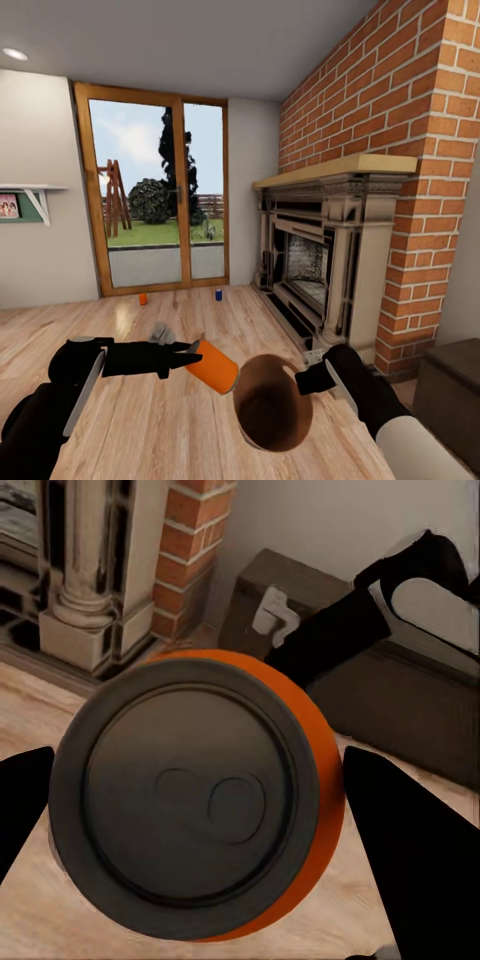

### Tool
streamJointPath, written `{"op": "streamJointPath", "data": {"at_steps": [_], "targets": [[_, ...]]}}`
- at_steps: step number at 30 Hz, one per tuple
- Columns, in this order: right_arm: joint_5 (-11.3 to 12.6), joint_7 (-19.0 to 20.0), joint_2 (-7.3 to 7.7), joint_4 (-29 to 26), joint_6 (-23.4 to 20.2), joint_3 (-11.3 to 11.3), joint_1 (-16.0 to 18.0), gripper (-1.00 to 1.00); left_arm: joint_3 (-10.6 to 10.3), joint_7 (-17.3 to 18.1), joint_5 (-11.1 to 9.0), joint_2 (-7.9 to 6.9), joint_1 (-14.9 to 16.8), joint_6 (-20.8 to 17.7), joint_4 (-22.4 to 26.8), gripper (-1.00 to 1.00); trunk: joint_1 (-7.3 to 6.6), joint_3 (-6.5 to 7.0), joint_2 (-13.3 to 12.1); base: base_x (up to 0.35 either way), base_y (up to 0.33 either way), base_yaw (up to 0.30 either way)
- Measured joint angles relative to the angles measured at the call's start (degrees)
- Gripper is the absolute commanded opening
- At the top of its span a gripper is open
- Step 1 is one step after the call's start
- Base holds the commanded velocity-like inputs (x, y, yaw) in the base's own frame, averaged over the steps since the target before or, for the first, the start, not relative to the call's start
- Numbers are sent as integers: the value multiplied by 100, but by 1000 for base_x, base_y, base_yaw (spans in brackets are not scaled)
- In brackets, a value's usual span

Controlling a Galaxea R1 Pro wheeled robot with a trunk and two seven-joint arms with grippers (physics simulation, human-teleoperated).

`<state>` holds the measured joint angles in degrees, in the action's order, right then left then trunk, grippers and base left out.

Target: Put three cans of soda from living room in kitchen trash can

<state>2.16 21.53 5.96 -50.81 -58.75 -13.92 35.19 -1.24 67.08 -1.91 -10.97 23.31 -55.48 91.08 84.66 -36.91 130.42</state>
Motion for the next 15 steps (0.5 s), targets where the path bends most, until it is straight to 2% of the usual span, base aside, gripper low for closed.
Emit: {"op": "streamJointPath", "data": {"at_steps": [3,7,10,11,15], "targets": [[106,-1,-129,116,-17,-12,5,-100,-66,20,10,91,58,-14,4,-100,-66,53,-120,0,0,0],[2,-201,-371,253,-2,-25,11,-100,-324,-8,45,174,96,-17,-1,-100,-154,126,-281,0,0,0],[24,-383,-538,295,-6,-31,12,-100,-445,-65,76,349,107,-11,-32,-100,-220,180,-401,0,0,0],[47,-415,-578,300,-10,-34,12,-100,-479,-102,89,428,109,-1,-81,-100,-242,197,-441,0,0,0],[37,-453,-630,307,-9,-36,14,-100,-591,-293,116,530,111,33,-250,-100,-329,269,-602,0,0,0]]}}
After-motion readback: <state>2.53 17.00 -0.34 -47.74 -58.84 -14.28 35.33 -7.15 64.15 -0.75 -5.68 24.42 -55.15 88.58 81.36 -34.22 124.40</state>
